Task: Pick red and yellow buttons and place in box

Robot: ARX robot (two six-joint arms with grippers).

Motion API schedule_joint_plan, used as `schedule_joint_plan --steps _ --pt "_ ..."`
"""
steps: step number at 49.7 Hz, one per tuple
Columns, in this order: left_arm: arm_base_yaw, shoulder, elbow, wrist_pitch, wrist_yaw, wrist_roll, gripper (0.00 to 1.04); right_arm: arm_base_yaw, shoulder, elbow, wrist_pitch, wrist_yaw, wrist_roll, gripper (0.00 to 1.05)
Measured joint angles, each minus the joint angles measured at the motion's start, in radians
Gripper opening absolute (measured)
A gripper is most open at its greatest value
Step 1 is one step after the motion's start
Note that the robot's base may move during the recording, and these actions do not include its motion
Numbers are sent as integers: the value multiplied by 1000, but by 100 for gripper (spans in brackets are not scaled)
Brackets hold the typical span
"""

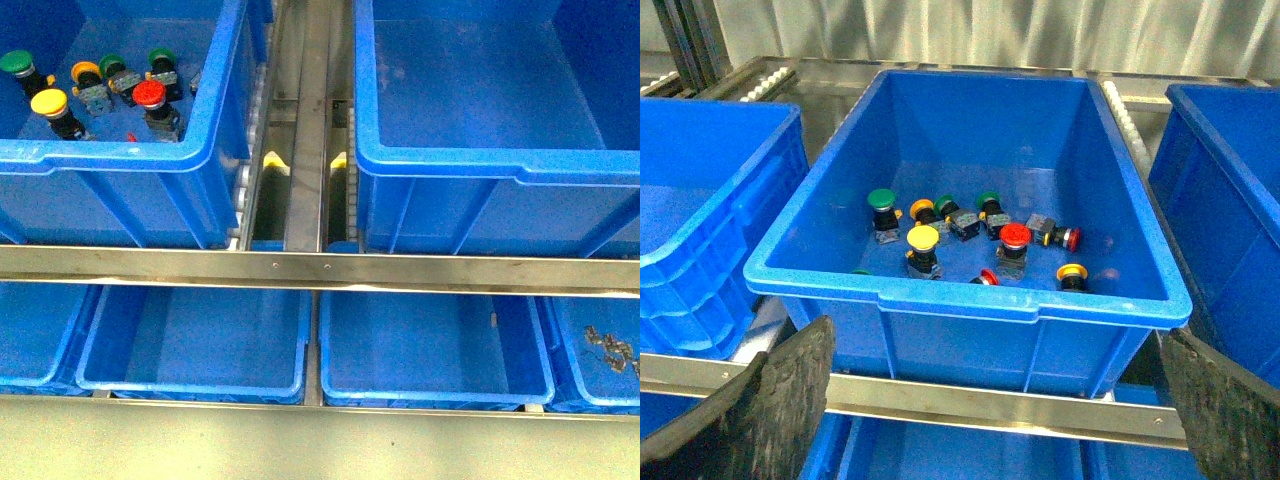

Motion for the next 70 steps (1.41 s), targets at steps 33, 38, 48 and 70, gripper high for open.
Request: schedule_joint_plan --steps 33,38,48,70 --pt "0 0 0 0 0 0 97 0 0 0 0 0 0 98" --pt "0 0 0 0 0 0 97 0 0 0 0 0 0 98" --pt "0 0 0 0 0 0 97 0 0 0 0 0 0 98" --pt "-8 70 53 -139 -26 -85 97 0 0 0 0 0 0 98"
